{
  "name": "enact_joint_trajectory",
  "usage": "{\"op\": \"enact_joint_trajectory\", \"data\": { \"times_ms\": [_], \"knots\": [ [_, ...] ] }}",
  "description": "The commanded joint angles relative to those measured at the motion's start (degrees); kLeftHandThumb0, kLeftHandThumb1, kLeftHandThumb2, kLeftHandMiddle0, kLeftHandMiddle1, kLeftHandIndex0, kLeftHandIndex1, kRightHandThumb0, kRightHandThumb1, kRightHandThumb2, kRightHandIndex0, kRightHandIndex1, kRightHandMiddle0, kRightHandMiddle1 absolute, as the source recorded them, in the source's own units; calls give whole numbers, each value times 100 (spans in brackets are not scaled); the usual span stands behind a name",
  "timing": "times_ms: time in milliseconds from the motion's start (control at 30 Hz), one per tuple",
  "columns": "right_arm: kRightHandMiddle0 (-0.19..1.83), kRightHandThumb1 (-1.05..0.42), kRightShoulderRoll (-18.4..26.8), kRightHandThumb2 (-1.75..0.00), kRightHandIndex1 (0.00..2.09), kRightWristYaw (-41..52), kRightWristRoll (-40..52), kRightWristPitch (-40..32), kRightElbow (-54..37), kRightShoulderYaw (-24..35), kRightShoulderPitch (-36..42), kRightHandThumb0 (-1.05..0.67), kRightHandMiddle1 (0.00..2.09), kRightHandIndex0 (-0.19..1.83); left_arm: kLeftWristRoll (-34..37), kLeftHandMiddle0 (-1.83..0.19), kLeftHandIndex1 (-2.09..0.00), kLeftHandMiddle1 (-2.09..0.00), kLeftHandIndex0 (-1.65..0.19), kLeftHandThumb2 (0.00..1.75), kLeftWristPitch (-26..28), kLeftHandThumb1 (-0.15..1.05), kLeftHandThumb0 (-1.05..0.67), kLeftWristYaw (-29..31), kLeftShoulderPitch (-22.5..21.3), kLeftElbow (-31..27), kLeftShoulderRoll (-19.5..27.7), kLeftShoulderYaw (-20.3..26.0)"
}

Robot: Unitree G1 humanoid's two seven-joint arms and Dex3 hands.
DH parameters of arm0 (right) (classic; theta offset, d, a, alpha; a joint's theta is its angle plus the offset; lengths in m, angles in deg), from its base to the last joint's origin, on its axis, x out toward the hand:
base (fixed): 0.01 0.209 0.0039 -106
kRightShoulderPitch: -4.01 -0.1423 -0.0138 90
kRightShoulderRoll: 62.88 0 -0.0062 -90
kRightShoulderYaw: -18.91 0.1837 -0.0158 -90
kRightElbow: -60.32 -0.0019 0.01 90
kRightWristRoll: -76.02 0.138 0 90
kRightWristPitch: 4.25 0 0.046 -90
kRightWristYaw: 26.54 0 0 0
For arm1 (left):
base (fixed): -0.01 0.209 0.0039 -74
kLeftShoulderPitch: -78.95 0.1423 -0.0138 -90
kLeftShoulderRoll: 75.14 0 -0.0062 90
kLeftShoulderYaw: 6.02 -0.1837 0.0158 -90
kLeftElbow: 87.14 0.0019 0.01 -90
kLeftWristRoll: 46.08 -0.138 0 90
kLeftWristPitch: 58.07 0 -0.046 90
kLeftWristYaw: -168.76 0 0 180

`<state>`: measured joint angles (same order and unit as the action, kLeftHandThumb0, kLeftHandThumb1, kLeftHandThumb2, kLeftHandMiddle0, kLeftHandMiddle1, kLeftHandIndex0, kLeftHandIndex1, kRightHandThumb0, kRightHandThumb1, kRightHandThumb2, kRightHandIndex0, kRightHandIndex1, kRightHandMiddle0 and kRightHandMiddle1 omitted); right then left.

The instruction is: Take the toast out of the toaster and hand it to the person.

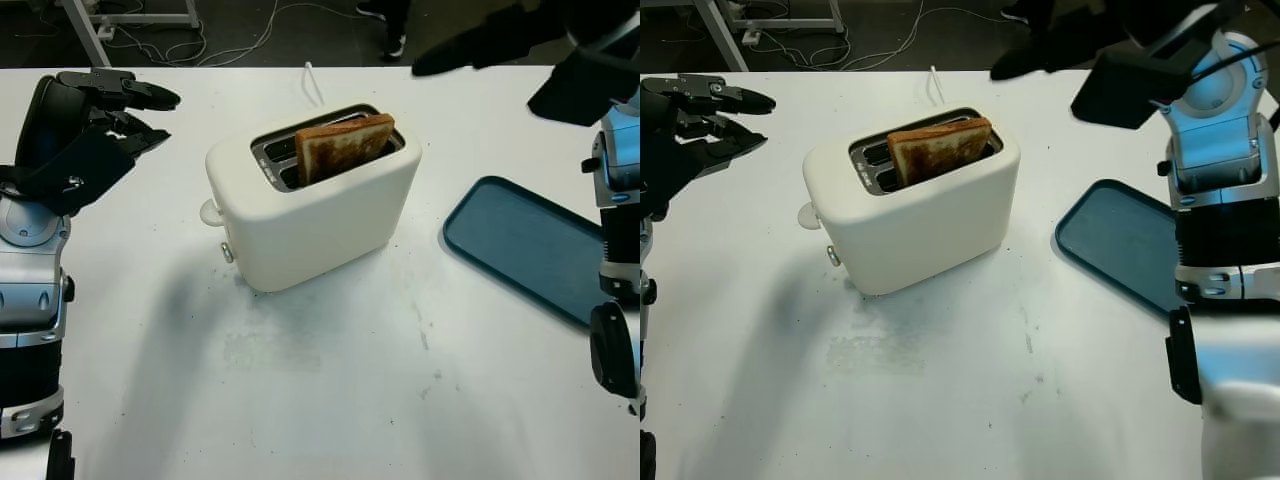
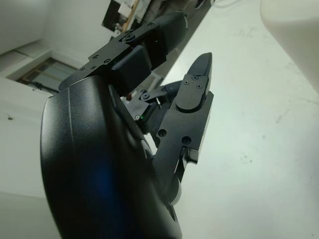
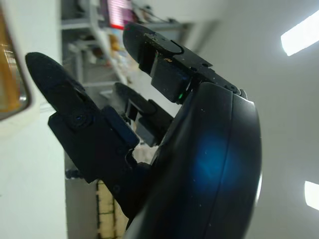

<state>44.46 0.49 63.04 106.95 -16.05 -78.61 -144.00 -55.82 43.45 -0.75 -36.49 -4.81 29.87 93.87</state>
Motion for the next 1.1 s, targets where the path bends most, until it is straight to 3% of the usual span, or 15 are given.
{"op": "enact_joint_trajectory", "data": {
  "times_ms": [0, 67, 300, 767, 1067],
  "knots": [
    [102, -42, -43, -1, 5, 295, -180, -89, -125, -268, -130, -80, 2, 115, -26, -83, -24, -86, -99, 0, -9, 85, -10, -32, 102, -65, 2, 13],
    [100, -43, -89, -1, 2, 511, -316, -285, -225, -448, -159, -77, 1, 108, -19, -82, -24, -86, -99, 0, 26, 85, -11, -38, 105, -87, -13, 18],
    [101, -39, -409, -1, 2, 491, -717, 23, 278, -811, -321, -71, 1, 106, -105, -83, -24, -85, -99, 0, -50, 85, -11, -94, 167, -79, 4, -10],
    [89, -54, -490, -2, 0, -176, -1179, 616, 836, -828, -173, -65, 0, 94, -16, -84, -24, -85, -100, 0, -206, 86, -11, -90, 187, 8, -43, -14],
    [93, -59, -558, -1, 4, -634, -1449, 1230, 1528, -958, -239, -57, 2, 99, 18, -83, -25, -86, -99, 0, -226, 86, -11, -80, 198, 5, -65, 18]
  ]
}}
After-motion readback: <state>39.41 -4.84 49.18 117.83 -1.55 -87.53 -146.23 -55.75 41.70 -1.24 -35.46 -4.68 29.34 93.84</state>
